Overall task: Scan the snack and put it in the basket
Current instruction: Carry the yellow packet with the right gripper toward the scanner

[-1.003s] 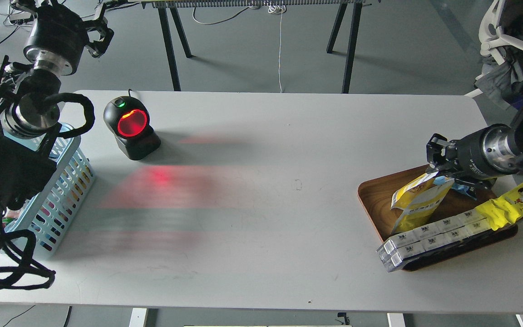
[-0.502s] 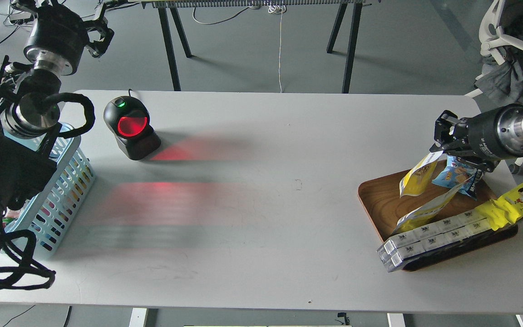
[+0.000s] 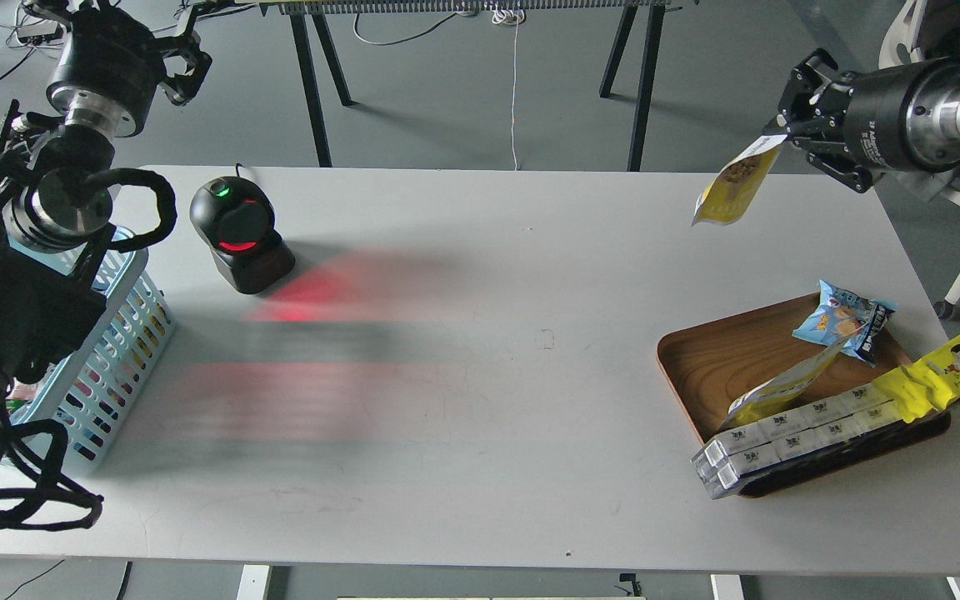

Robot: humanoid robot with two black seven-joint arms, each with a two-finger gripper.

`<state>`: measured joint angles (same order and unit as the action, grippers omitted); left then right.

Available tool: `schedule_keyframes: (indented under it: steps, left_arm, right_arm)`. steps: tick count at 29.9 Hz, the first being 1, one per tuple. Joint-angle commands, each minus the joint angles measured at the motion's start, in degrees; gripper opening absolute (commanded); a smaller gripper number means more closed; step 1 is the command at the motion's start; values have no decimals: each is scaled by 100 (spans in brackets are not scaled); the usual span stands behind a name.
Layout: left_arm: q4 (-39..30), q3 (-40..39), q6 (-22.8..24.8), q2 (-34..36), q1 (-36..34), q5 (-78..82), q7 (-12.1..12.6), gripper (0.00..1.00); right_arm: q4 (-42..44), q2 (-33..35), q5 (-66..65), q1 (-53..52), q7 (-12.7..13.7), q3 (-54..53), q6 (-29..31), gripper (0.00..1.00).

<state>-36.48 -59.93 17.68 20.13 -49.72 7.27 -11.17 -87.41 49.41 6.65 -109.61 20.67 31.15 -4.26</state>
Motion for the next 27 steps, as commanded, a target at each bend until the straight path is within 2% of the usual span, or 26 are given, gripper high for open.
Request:
schedule_keyframes:
  steps: [1,6,11,27]
  left_arm:
    - [0,8,-10,0,-3,2,10,100]
    - [0,17,-19,26,-3,2,18,100]
    - [0,25,-19,62,-3,2,18,100]
    - [0,25,-2,88,-20,2,-8,100]
  right_arm:
    - [232,-431,248,430,-36,-670,-277,0]
    - [768,-1222,266,1423,-37,-1874,-638,0]
    - [1024,-1723,257,1968,-71,-2403,-752,0]
    - [1304,-3674,249,2778,-98,-2667,-1595,0]
